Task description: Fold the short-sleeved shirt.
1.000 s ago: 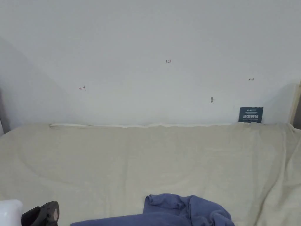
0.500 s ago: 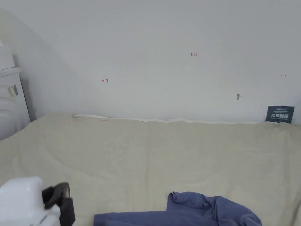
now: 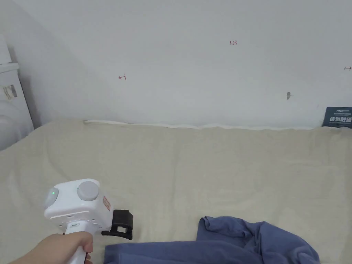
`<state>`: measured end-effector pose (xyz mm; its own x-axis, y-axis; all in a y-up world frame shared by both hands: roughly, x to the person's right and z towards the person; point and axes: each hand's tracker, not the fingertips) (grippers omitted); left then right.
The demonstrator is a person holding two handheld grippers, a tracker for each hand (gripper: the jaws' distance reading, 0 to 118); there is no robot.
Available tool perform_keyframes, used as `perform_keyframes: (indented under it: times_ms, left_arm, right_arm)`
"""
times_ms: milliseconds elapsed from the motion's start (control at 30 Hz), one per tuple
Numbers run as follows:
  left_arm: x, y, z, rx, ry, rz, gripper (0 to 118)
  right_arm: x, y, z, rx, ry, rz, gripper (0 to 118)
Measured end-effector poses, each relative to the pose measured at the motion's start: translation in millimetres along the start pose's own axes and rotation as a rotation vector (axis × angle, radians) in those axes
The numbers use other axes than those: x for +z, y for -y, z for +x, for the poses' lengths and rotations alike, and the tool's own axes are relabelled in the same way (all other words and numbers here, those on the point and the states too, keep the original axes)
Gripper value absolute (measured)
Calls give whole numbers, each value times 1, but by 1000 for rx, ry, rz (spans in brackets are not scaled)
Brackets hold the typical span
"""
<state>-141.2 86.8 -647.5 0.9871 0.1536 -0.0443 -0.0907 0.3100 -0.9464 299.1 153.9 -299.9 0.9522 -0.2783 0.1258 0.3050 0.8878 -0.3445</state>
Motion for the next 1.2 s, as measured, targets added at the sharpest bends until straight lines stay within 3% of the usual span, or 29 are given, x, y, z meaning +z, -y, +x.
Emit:
perform_keyframes:
  times_ms: [167,233,267,333,367,400,467,600,667,800,833,867,900,933,1100,1167,1200]
  left_arm:
    - [-41,-2,10,-3,-35,-141,107]
    - [-44,9,25,-137,-95,-177,91]
    - [-42,15,37,-267,-197,-123,82]
    - [-28,19,46,-340,-97,-43,15]
    - [-25,20,51,-326,-114,-37,4]
    - [-20,24,54,-351,-184,5,4]
    - [-16,26,53,-342,-77,-23,4]
    - [-14,27,36,-296,-74,-23,4]
    - [-11,26,26,-231,-15,-22,4]
    - [-7,34,22,-258,-20,-9,4]
    - [-6,36,21,-259,-19,-12,4]
    - [-6,36,20,-261,-17,-20,4]
    - [-6,38,18,-263,-14,-25,4]
    - [-6,39,19,-265,-11,-27,4]
    - [-6,39,10,-255,33,-51,4]
    - [-7,39,6,-239,52,-58,4]
    - [-4,42,9,-239,50,-54,4]
  right_arm:
    - [-10,7,2,1,7,-52,0]
    - [-13,9,0,-1,7,-70,0]
    - [-14,11,-1,5,8,-76,0]
    - [-18,13,-6,45,28,-81,0]
    - [-20,13,-8,52,26,-83,0]
    - [-22,11,-9,59,20,-82,0]
    - [-28,-5,-11,94,-3,-51,0]
    - [-79,-67,-3,145,-26,-77,0]
    - [-144,-104,6,185,-40,-312,0]
    - [-262,-130,18,121,-33,-744,0]
    - [-280,-129,20,94,-20,-800,8]
    - [-296,-129,20,79,7,-813,35]
    - [-308,-125,21,91,40,-815,87]
    - [-321,-121,22,106,61,-835,106]
    - [-367,-100,28,38,153,-869,108]
    - [-382,-88,24,52,176,-921,108]
    - [-389,-83,19,111,162,-937,106]
